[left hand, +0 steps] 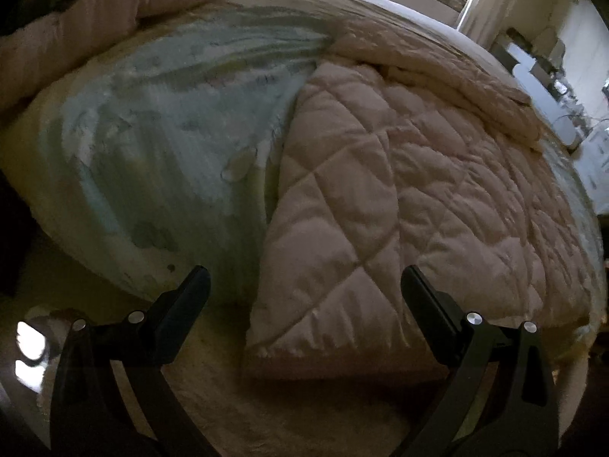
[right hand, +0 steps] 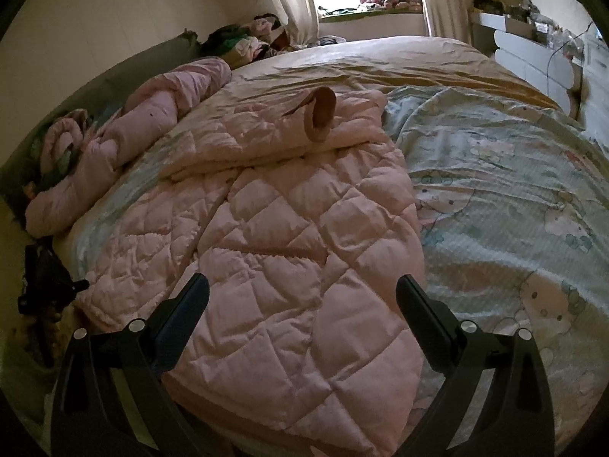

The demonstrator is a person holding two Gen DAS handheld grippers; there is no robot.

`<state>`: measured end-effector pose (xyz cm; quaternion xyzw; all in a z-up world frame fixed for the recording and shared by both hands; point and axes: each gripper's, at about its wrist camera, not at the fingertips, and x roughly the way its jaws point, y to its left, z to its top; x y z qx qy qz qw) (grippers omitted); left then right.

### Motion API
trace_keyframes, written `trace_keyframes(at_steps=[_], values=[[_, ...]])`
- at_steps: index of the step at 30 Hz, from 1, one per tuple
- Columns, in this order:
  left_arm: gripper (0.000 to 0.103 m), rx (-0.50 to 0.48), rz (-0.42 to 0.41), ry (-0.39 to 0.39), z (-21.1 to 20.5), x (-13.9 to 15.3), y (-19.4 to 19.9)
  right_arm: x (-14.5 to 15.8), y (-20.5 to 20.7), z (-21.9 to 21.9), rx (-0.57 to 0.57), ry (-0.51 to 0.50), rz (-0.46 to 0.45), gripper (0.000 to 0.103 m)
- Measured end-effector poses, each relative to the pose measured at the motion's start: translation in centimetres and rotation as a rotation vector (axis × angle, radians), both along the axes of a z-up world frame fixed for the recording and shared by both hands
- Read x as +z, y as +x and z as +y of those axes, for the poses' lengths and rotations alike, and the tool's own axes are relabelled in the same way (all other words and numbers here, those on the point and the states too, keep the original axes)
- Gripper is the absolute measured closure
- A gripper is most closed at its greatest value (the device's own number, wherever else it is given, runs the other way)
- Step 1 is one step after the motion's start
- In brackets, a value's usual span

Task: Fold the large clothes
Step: 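Grasp the coat hem with the left gripper while the right gripper grasps the hem too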

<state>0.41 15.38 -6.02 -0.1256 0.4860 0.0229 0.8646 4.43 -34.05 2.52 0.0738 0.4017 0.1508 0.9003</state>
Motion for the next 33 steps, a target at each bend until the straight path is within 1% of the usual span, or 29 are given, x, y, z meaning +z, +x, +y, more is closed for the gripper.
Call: trace_keyframes(at_steps=[4,5,6,7,8,9,11,16,17,18,19,20,21,24,29,33], values=[[0.01,-0.007,-0.004,-0.096,0.8,-0.9,-0.9,-0.2,0.0,-0.1,-0.002,0.001,0.005,0.005],[0.017,-0.002,-0.001,-0.108,0.9,-1.0,-1.0,-0.3,0.0,-0.1,-0.001,0.001,0.007,0.005],[0.028,-0.002,0.0,-0.117,1.1,-1.2,-1.2,-0.3,0.1,-0.1,-0.001,-0.001,0.009,0.005],[0.033,-0.006,0.002,-0.131,1.2,-1.3,-1.3,-0.4,0.1,-0.1,-0.001,-0.001,0.011,0.005],[0.043,-0.014,0.002,-0.148,1.2,-1.4,-1.4,-0.5,0.0,-0.1,0.0,-0.001,0.014,0.005],[0.049,-0.022,0.001,-0.158,1.1,-1.4,-1.3,-0.6,0.0,-0.1,0.001,-0.001,0.016,0.005],[0.049,-0.033,0.002,-0.143,0.7,-1.4,-1.4,-0.8,0.0,-0.1,0.003,-0.004,0.022,0.005],[0.049,-0.044,0.009,-0.138,0.2,-1.4,-0.7,-1.5,-0.5,-0.4,0.007,-0.022,0.051,0.005],[0.057,-0.049,0.009,-0.131,0.0,-1.3,-0.7,-1.6,-0.6,-0.6,0.005,-0.028,0.059,0.005],[0.068,-0.054,0.002,-0.133,-0.2,-1.1,-0.6,-1.9,-0.7,-0.9,0.0,-0.031,0.073,0.005],[0.072,-0.056,-0.008,-0.135,-0.3,-0.9,-0.8,-2.0,-0.8,-1.1,-0.004,-0.033,0.082,0.005],[0.081,-0.06,-0.022,-0.133,-0.5,-0.6,-0.8,-2.2,-1.0,-1.4,-0.01,-0.035,0.089,0.005],[0.086,-0.065,-0.035,-0.131,-0.7,-0.3,-0.8,-2.3,-1.3,-1.6,-0.011,-0.035,0.094,0.005],[0.09,-0.078,-0.083,-0.115,-1.3,1.3,-0.9,-3.0,-1.9,-2.4,-0.024,-0.045,0.126,0.005],[0.091,-0.078,-0.169,-0.098,-1.9,4.0,-1.2,-4.3,-2.8,-3.2,-0.023,-0.06,0.195,0.005],[0.091,-0.085,-0.202,-0.073,-2.4,5.0,-1.3,-5.4,-3.7,-3.2,-0.006,-0.049,0.246,0.005]])
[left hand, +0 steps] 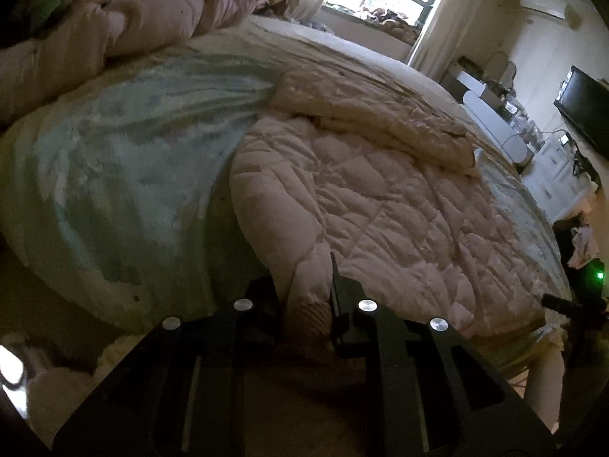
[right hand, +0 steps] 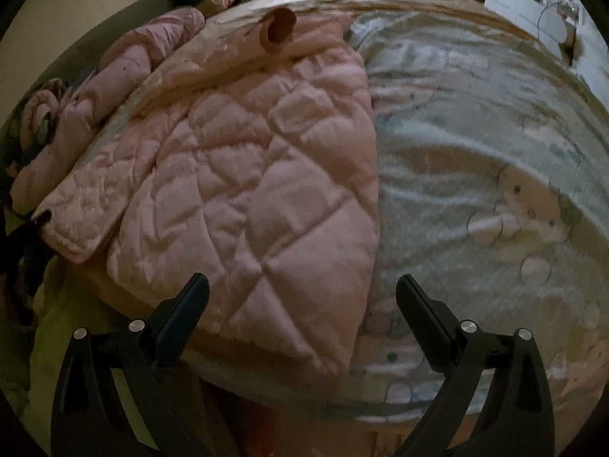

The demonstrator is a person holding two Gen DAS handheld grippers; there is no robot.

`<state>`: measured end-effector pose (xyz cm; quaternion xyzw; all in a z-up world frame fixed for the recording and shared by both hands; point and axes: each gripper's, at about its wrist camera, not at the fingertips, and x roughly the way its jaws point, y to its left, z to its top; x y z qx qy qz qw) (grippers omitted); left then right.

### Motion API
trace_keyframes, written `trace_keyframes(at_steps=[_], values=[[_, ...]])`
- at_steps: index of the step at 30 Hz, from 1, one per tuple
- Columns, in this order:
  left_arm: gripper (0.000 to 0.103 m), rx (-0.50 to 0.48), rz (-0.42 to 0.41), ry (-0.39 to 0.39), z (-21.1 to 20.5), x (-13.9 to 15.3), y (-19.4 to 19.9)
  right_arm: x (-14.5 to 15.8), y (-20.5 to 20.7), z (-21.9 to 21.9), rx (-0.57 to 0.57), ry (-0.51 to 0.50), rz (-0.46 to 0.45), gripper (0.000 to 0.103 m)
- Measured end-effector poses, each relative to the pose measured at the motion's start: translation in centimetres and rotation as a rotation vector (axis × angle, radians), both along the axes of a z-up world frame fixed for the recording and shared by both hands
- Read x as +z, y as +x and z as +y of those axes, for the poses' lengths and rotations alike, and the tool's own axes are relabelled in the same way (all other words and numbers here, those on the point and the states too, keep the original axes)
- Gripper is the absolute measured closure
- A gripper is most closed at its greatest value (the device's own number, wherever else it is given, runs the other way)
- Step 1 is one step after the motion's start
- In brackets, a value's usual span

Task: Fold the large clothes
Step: 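Grasp the coat hem with the left gripper while the right gripper grasps the hem too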

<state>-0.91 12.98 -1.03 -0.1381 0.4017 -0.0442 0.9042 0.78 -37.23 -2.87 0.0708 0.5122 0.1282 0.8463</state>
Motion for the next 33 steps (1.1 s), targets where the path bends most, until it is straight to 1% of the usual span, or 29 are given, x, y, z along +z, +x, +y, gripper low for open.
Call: trace_keyframes(at_steps=[5,6,7,9,12,14,15,16,17,18,19,23,27,30,33], values=[[0.091,-0.001,-0.013,0.006,-0.3,0.2,-0.1,-1.3,-0.4,-0.2,-0.01,0.065,0.052,0.005],[0.091,0.0,-0.013,0.009,-0.3,0.2,-0.1,-1.6,-0.5,-0.2,-0.01,0.085,0.058,0.009],[0.091,0.001,-0.014,0.01,-0.3,0.3,-0.1,-1.9,-0.5,0.0,-0.003,0.099,0.07,0.021],[0.091,0.002,-0.015,0.012,-0.2,0.3,-0.2,-2.3,-0.5,0.2,0.0,0.093,0.09,0.028],[0.091,0.005,-0.015,0.021,-0.2,0.3,-0.2,-3.2,-0.4,0.2,0.004,0.099,0.124,0.031],[0.091,0.006,-0.015,0.021,-0.3,0.3,-0.2,-2.8,-0.6,0.6,0.027,0.078,0.109,0.04],[0.091,0.007,-0.016,0.023,-0.4,0.3,-0.2,-2.6,-0.7,0.7,0.037,0.074,0.098,0.05],[0.091,0.007,-0.018,0.026,-0.4,0.3,-0.2,-2.2,-0.8,0.8,0.05,0.071,0.082,0.062],[0.091,0.008,-0.019,0.029,-0.4,0.3,-0.2,-1.5,-1.0,0.9,0.066,0.073,0.054,0.067],[0.091,0.009,-0.021,0.03,-0.3,0.3,-0.2,-0.8,-1.0,1.0,0.075,0.082,0.032,0.076],[0.091,0.011,-0.023,0.031,-0.3,0.4,-0.1,-0.1,-1.1,1.0,0.083,0.093,0.006,0.081],[0.091,0.026,-0.039,0.028,-0.2,1.0,0.3,3.8,-1.1,1.2,0.107,0.121,-0.137,0.085],[0.091,0.033,-0.092,0.04,-0.7,3.2,1.0,7.4,-0.1,1.7,0.111,0.14,-0.271,0.087],[0.091,0.036,-0.12,0.064,-1.1,4.5,1.8,9.0,0.9,2.1,0.102,0.152,-0.331,0.088],[0.091,0.037,-0.133,0.076,-1.4,5.4,2.5,10.0,1.6,2.4,0.095,0.169,-0.369,0.088]])
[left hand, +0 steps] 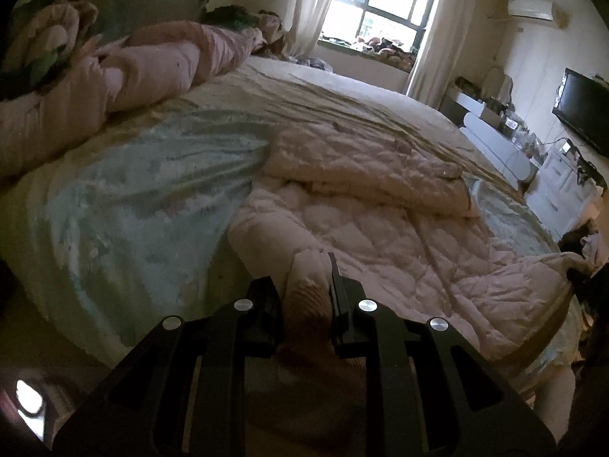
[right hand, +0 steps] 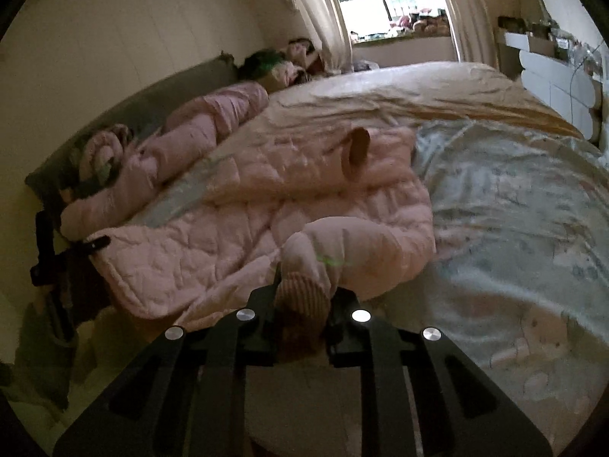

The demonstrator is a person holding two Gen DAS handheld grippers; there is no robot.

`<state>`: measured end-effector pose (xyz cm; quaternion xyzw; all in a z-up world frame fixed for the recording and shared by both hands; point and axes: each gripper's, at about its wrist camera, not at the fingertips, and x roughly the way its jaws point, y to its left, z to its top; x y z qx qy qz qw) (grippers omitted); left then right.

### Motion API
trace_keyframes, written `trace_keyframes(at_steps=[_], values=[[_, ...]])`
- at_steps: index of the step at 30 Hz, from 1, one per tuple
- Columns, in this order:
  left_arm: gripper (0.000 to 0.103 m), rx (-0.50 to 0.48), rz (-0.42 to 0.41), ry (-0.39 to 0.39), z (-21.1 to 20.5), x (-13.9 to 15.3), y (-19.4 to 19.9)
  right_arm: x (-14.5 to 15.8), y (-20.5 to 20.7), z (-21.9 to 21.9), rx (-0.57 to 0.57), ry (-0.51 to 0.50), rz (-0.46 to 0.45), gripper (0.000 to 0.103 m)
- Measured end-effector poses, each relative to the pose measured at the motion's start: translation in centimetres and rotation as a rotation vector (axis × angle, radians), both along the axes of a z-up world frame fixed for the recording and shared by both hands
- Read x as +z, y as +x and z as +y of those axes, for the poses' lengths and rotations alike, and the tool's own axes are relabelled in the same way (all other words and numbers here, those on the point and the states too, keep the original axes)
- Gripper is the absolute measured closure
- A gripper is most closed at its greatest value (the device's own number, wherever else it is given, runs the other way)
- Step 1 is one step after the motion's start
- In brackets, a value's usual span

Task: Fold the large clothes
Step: 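Grasp the coat hem with the left gripper while the right gripper grasps the hem too, then lift the hem with both grippers and fold it toward the collar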

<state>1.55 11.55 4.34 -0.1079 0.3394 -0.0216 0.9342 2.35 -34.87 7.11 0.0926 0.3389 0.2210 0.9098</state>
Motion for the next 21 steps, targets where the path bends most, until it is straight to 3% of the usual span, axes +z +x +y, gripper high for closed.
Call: trace_keyframes(at_steps=[21], values=[[0.091,0.013,-0.041,0.055,0.1,1.8,3.0,2.3,3.6,-0.1,-0.07,0.044,-0.075,0.088]])
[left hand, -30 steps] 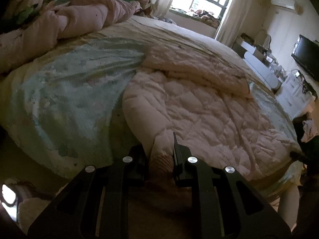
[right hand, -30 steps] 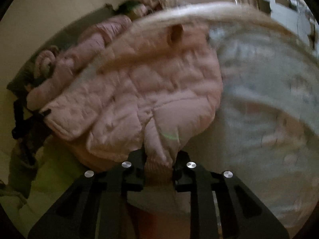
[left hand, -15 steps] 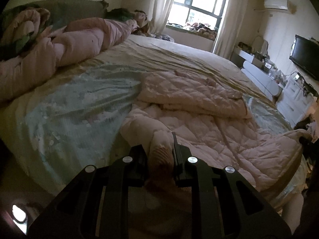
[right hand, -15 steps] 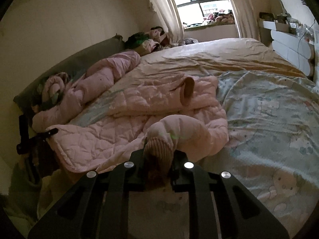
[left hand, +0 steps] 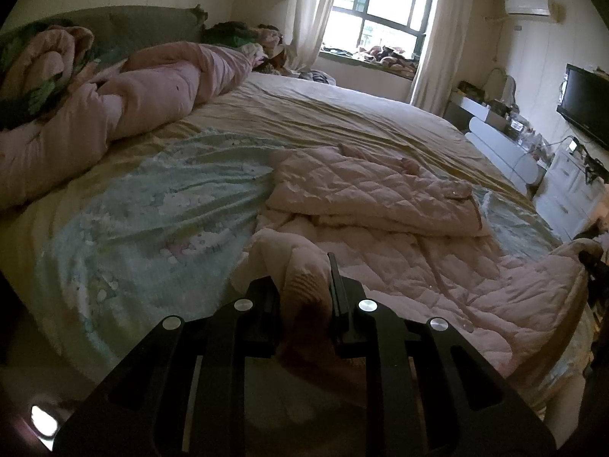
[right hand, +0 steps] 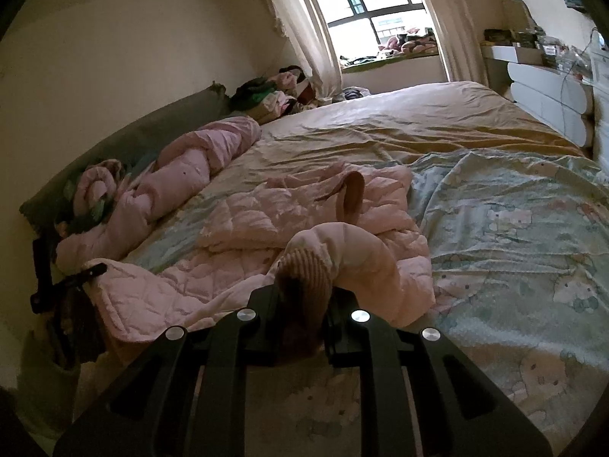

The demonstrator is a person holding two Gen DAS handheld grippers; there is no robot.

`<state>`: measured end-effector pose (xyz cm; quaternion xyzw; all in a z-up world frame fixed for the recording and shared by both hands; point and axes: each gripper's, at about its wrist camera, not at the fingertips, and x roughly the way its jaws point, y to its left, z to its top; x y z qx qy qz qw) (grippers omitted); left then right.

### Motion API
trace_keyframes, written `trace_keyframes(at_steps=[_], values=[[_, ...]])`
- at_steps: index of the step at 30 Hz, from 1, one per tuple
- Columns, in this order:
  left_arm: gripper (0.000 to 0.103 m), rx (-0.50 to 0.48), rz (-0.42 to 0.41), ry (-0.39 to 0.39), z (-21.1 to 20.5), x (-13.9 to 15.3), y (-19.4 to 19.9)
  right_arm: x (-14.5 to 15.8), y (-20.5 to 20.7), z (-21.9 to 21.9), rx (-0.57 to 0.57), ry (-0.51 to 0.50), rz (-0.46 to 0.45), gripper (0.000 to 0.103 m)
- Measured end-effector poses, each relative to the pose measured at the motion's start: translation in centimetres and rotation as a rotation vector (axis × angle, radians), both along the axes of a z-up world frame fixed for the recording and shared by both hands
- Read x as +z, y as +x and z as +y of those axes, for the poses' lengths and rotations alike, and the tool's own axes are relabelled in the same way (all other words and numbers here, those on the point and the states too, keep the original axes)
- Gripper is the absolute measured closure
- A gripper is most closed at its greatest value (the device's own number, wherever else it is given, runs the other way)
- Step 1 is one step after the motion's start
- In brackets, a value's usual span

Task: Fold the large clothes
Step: 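Lift the hem with both grippers and fold it toward the collar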

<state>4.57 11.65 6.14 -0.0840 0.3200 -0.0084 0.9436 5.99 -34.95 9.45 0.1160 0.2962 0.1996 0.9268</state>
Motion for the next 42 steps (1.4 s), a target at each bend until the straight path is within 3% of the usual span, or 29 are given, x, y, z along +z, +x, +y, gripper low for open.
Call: trace_keyframes(at_steps=[25,42], values=[[0.091,0.01,-0.034,-0.025,1.5,0.7,5.4,1.7,6.2,0.7,-0.105,0.008,-0.061,0.088],[0.091,0.032,-0.084,0.001,2.1,3.8,12.3,5.0,14.1,0.7,-0.168,0.015,-0.139,0.089]])
